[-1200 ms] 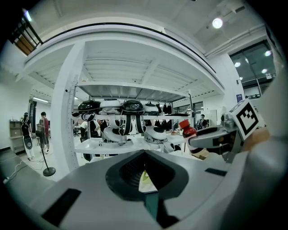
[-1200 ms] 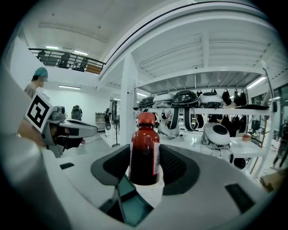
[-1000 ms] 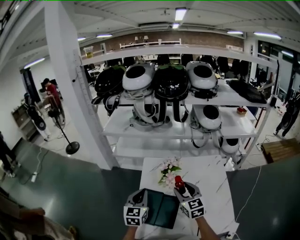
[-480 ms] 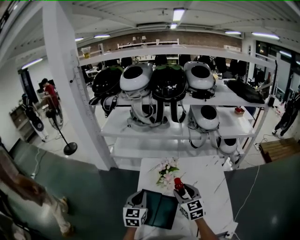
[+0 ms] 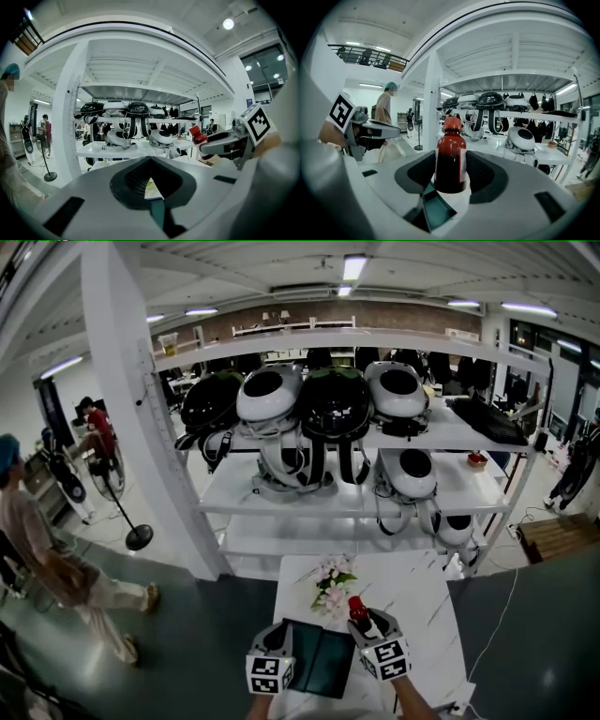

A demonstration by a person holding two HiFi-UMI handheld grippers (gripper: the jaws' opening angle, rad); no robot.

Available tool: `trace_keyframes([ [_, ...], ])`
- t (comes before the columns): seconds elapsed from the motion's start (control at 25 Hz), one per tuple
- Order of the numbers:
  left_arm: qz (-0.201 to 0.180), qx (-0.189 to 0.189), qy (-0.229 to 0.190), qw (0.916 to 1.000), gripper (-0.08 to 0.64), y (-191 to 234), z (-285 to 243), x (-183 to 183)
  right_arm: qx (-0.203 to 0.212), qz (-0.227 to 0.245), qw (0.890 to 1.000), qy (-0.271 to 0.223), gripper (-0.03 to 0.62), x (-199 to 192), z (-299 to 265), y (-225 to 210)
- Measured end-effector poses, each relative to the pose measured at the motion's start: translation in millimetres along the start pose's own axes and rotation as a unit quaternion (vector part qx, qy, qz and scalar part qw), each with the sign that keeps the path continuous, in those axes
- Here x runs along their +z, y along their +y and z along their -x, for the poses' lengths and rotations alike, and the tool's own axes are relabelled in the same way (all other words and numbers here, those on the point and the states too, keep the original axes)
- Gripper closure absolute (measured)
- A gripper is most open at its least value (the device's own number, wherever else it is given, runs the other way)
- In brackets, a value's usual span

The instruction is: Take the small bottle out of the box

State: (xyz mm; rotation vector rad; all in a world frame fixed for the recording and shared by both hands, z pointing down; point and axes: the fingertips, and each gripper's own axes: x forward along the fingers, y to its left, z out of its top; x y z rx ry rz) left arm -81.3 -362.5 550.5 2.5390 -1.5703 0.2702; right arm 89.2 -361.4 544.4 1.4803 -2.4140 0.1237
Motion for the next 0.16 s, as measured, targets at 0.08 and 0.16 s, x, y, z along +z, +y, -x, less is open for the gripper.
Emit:
trace_keyframes([
  [0.08,0.0,0.001,-0.001,1.0,0.541,1.3,-0.6,0.4,0.0,0.002,1.0,0.001,0.371,-0.1,-1.0,0.2],
  [0.16,-0.001,0.002,-0.001,1.0,0.541,2.5,-0.9,0.5,0.001,0.003,1.0,0.002,0.371,-0.5,-1.5,0.4],
])
